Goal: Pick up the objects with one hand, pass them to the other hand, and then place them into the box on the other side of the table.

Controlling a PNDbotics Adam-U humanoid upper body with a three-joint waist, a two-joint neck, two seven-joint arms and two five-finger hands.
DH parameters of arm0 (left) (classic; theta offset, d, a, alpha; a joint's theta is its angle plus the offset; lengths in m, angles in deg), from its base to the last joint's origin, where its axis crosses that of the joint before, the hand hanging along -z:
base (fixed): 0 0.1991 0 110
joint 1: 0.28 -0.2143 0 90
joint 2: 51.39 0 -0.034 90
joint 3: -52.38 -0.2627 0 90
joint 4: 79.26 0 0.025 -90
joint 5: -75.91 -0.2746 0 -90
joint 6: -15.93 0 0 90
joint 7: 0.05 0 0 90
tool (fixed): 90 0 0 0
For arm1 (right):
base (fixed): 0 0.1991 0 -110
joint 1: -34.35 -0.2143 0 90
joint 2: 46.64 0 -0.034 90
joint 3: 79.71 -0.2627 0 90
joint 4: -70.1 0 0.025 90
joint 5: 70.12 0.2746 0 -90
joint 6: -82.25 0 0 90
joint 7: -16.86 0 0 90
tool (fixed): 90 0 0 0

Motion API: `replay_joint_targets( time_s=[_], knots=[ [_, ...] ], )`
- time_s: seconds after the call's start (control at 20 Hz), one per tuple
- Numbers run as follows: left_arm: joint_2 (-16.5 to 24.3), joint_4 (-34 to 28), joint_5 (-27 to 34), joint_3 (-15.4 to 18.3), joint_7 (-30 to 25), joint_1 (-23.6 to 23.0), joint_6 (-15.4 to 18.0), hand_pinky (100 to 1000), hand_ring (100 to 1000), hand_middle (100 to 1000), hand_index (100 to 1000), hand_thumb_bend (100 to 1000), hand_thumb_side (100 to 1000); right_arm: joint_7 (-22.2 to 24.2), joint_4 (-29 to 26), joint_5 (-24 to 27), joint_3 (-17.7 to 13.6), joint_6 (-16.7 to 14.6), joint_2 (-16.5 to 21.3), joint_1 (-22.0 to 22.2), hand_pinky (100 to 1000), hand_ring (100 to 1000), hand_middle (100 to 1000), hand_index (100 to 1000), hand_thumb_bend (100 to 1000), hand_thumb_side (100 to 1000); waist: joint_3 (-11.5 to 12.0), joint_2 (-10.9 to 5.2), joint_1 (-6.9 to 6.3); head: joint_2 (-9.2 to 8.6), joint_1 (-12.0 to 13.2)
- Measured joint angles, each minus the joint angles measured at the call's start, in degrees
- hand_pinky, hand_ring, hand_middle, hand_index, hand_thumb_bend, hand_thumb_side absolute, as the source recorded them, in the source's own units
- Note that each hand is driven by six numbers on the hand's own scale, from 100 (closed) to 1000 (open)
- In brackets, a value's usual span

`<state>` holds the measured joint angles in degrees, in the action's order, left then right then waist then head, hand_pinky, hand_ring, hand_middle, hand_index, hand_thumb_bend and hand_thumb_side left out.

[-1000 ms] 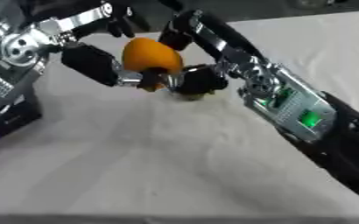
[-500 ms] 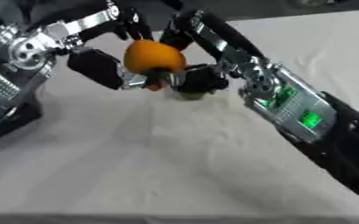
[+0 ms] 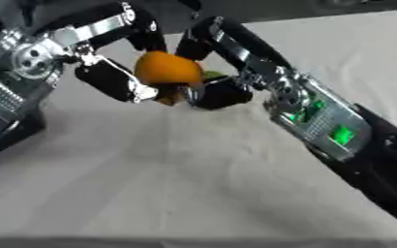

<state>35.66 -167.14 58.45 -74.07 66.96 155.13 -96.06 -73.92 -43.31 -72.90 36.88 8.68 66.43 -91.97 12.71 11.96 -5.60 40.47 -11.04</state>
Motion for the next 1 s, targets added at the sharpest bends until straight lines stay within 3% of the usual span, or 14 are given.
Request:
replay_joint_targets(
  time_s=[0.15, 0.55, 1.0],
  knots=[
    [0.00, 0.02, -1.05, -0.05, -0.89, 0.00, -0.22, 742, 656, 610, 612, 432, 100, 0.04, 0.00, -0.06, 0.01, 0.04, 0.00, 0.06, 682, 617, 470, 536, 229, 100, -0.10, 0.00, 0.00, 0.00, 0.09],
    [-0.03, 0.19, -3.14, 0.05, 0.38, 0.01, -0.92, 704, 579, 512, 524, 464, 100, 0.65, 0.00, -0.45, 0.02, -0.14, 0.00, 0.08, 689, 649, 511, 584, 300, 100, -0.28, 0.00, 0.00, 0.00, 0.29],
    [-0.05, 0.74, -3.59, 0.20, 2.96, -0.01, -1.55, 690, 547, 489, 517, 512, 100, 1.03, 0.00, -0.54, 0.00, -0.55, -0.04, 0.05, 692, 673, 538, 616, 403, 100, -0.34, 0.00, 0.00, 0.00, 0.59]
  ],
)
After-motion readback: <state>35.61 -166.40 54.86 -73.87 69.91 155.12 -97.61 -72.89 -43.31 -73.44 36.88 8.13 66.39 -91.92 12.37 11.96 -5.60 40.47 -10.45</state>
